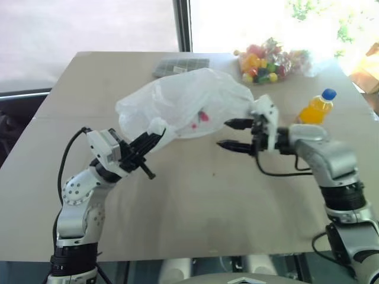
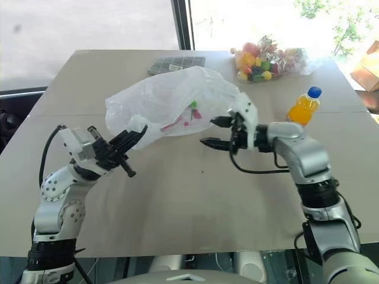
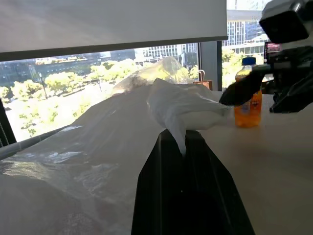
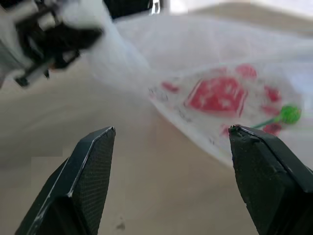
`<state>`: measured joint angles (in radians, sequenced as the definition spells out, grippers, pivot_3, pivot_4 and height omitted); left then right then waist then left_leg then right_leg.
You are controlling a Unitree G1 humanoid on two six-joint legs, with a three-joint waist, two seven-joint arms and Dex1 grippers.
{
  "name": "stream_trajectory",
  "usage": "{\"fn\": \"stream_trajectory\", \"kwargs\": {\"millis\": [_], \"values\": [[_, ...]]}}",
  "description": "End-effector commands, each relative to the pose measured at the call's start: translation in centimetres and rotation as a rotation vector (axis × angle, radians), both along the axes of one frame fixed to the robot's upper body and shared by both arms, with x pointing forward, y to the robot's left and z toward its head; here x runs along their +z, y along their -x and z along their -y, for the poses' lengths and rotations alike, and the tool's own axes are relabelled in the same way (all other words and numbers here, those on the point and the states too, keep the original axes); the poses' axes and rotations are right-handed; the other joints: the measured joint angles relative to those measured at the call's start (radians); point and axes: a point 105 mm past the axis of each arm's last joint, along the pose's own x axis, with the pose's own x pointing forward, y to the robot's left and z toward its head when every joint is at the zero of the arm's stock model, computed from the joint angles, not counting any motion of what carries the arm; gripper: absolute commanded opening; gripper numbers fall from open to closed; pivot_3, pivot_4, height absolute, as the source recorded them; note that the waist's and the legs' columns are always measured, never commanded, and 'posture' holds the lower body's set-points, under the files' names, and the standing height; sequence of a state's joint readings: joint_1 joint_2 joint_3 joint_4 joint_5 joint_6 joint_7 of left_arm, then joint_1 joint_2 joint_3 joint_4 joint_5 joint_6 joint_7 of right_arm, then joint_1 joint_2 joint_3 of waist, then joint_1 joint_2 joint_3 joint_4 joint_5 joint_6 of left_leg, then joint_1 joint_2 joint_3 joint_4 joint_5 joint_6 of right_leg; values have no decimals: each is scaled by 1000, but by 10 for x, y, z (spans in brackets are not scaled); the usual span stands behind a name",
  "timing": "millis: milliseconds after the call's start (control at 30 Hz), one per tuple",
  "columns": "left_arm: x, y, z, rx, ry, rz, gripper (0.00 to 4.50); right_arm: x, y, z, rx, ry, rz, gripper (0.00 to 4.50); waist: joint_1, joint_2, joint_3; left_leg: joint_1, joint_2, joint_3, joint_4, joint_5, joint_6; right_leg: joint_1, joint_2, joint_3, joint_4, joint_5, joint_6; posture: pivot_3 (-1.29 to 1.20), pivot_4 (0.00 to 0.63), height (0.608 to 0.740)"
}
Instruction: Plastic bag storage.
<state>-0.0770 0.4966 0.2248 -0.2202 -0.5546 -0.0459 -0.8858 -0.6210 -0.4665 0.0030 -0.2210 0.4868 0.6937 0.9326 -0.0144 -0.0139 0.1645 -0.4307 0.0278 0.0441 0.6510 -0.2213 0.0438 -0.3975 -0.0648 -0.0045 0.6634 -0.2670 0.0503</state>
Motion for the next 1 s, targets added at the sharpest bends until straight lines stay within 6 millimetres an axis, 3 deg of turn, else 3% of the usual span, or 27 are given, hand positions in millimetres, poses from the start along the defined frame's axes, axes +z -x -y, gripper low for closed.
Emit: {"fn": "stream_trajectory", "kwargs": {"millis": [33, 100, 233, 400, 467, 567, 800, 1000], "values": [[6, 1, 0, -23, -4, 31, 0, 65, -21, 67, -306, -122, 218, 3718, 2, 0, 0, 0, 0, 0, 0, 0, 0, 0, 0, 0, 0, 0, 0, 0, 150, 740], [6, 0, 0, -25, -5, 32, 0, 79, -28, 102, -452, -129, 253, 3718, 10, -1, 1, -1, -1, 1, 2, 0, 0, 0, -1, 0, 0, 0, 0, 0, 150, 740], [3, 2, 2, -37, -9, 27, 0, 75, -33, 155, -654, -39, 296, 3718, 19, -1, 1, -1, -3, 1, 1, 0, 1, 1, -3, 0, -2, 0, 0, 0, 150, 740], [2, 2, 1, -36, -9, 25, 0, 64, -35, 194, -814, -28, 275, 3718, 10, 0, 2, -1, -1, 3, 0, 0, 1, 0, 0, 1, -1, 0, 0, 0, 150, 740], [0, 1, 1, -37, -10, 23, 0, 54, -37, 200, -842, -72, 211, 3718, 6, 0, 2, 0, -1, 3, 0, 0, 1, 0, 0, 2, -1, 0, 0, 0, 150, 740], [0, 0, 2, -40, -13, 23, 0, 31, -39, 203, -863, -80, 123, 4416, 5, 0, 2, 0, -1, 3, 0, 0, 1, 0, 0, 2, -1, 0, 0, 0, 150, 740], [0, -1, 2, -40, -22, 25, 0, -1, -54, 217, -1000, -92, 17, 4416, 4, 0, 2, 0, -1, 3, 1, 0, 1, 0, 0, 3, -1, 0, 1, 0, 150, 740], [1, -1, 3, -43, -25, 29, 0, -17, -72, 209, -1000, -167, -56, 4416, 3, 0, 2, 0, -1, 4, 1, 0, 1, 0, 1, 3, -1, 1, 1, 0, 150, 740]]}}
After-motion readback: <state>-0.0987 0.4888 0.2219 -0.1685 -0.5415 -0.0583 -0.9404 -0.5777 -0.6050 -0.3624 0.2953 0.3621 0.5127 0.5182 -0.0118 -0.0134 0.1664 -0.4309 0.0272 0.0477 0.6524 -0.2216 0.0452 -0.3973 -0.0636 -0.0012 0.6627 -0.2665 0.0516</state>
